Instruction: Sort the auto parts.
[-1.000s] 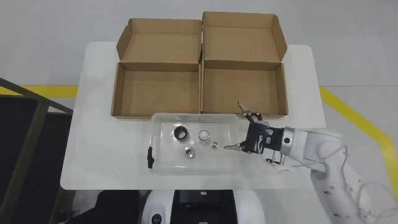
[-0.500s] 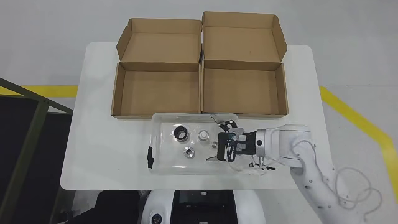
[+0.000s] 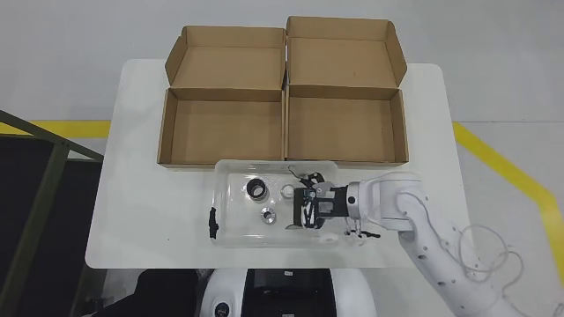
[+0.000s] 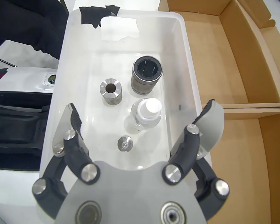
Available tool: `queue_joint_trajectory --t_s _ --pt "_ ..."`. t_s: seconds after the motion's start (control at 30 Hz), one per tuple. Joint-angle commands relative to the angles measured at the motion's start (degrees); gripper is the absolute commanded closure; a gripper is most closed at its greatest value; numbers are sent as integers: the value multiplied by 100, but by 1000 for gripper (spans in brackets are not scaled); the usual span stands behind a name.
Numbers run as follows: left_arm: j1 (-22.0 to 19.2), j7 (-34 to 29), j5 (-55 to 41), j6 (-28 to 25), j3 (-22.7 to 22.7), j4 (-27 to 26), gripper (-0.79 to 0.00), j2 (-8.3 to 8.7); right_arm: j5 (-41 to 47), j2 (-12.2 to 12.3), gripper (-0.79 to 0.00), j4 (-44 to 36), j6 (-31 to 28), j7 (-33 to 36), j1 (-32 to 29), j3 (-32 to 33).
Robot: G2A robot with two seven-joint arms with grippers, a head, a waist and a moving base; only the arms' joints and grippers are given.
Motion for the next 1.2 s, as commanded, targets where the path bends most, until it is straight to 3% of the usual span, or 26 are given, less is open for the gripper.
queue_joint_trajectory --t_s 0.0,0.07,0.2,0.4,0.57,0.7,0.77,1.0,1.17 --pt "0 0 0 0 0 0 -785 0 26 -6 -785 76 34 15 47 -59" --pt "0 0 0 0 0 0 -785 0 31 -7 -785 162 44 46 98 -96" --pt "0 0 0 0 0 0 -785 0 34 -1 -702 292 73 112 181 -127" --pt "0 0 0 0 0 0 -785 0 42 -7 -683 371 129 212 307 -246" --pt "0 0 0 0 0 0 -785 0 65 -23 -570 482 199 271 415 -369" --pt "0 0 0 0 0 0 -785 0 89 -37 -529 606 286 275 502 -443" --pt "0 0 0 0 0 0 -785 0 91 -41 -416 648 335 250 530 -462" --pt "0 0 0 0 0 0 -785 0 123 -36 -252 698 312 190 563 -525" --pt "0 0 0 0 0 0 -785 0 178 -10 0 595 229 102 539 -494"
